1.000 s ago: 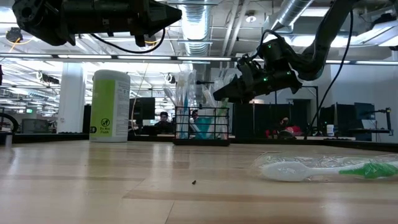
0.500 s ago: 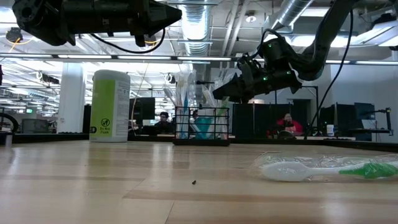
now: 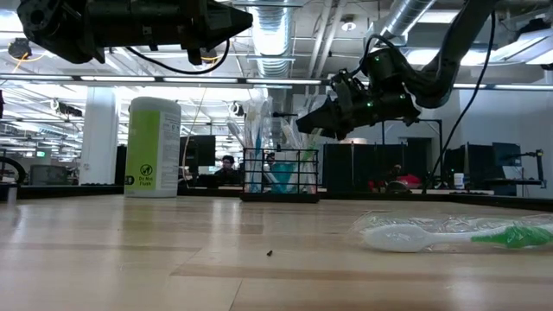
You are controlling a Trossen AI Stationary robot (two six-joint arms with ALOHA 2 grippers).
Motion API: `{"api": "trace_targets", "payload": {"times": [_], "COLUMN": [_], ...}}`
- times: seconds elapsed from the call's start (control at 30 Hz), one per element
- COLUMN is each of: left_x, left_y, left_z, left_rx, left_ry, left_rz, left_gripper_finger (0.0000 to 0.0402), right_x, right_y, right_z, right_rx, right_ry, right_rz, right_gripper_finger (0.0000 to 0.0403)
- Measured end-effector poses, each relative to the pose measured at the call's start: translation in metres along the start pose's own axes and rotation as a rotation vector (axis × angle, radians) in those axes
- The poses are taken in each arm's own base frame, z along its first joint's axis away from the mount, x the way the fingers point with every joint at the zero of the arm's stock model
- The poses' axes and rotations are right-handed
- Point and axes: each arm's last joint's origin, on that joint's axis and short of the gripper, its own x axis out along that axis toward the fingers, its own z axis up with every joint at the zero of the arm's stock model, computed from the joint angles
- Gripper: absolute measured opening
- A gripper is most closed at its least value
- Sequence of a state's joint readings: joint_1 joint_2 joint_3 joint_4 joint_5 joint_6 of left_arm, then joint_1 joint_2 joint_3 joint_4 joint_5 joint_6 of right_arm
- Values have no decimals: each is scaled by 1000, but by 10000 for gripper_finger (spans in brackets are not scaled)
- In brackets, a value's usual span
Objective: Pick & Place toothbrushing station
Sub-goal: Put the green toothbrush into the black wire organizer
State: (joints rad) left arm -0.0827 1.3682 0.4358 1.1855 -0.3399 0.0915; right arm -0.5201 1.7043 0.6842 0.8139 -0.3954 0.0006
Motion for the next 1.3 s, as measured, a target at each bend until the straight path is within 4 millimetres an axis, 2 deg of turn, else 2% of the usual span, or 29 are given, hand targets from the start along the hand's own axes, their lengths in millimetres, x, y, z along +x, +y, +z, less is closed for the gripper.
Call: {"api": "trace_targets", "payload": {"times": [0.43, 0.73, 0.87, 1.07, 1.3], "left_x": [0, 0, 0, 0, 0], "left_y": [0, 0, 0, 0, 0], "left_z": [0, 0, 0, 0, 0], "left_rx": [0, 0, 0, 0, 0], "left_ry": [0, 0, 0, 0, 0], "left_rz": [0, 0, 0, 0, 0], "left_gripper_finger": [39, 39, 39, 39, 39], "right_x": [-17, -43, -55, -71, -73], "right_y": [7, 19, 32, 61, 104], "right_z": [26, 62, 71, 77, 60], "right_rx": [-22, -68, -61, -37, 20], "right_ry": [-17, -97, -69, 4, 201], "right_rz": [0, 3, 62, 284, 506], "right_gripper_finger": [184, 183, 176, 162, 148]}}
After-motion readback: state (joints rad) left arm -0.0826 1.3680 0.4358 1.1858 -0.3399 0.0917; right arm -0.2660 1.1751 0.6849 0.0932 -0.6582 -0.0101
